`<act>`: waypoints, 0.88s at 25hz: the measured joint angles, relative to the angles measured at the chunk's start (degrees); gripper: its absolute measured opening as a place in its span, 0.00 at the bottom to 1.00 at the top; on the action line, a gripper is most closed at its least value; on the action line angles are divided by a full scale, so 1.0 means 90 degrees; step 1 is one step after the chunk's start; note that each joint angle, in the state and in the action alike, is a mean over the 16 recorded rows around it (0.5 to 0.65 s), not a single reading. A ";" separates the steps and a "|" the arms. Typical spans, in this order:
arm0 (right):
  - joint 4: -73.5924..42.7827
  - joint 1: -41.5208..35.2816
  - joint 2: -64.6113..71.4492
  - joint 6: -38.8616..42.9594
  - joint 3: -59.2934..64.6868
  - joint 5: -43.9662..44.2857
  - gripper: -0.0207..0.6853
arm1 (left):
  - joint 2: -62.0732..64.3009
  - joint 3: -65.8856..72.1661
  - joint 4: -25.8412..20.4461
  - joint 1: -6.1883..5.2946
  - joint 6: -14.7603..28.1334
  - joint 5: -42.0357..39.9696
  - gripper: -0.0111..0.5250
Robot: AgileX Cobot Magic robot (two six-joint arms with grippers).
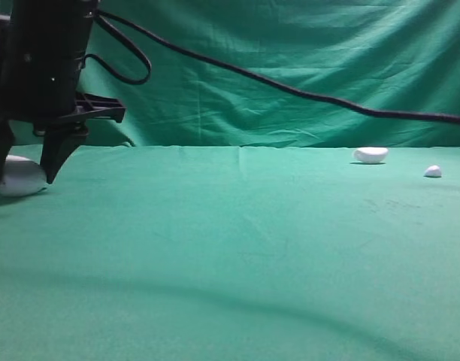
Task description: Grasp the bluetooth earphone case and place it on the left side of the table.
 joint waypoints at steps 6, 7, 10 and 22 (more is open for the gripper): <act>-0.0020 -0.0001 -0.0702 0.0207 -0.0174 0.0932 0.67 | 0.0000 0.0000 0.0000 0.0000 0.0000 0.0000 0.02; -0.0033 -0.0001 -0.0860 0.0243 -0.0204 0.1103 0.64 | 0.0000 0.0000 0.0000 0.0000 0.0000 0.0000 0.02; -0.0077 -0.0001 -0.1388 0.0349 -0.0295 0.1599 0.48 | 0.0000 0.0000 0.0000 0.0000 0.0000 0.0000 0.02; -0.0267 -0.0249 -0.3963 0.0419 0.0516 0.2404 0.03 | 0.0000 0.0000 0.0000 0.0000 0.0000 0.0000 0.02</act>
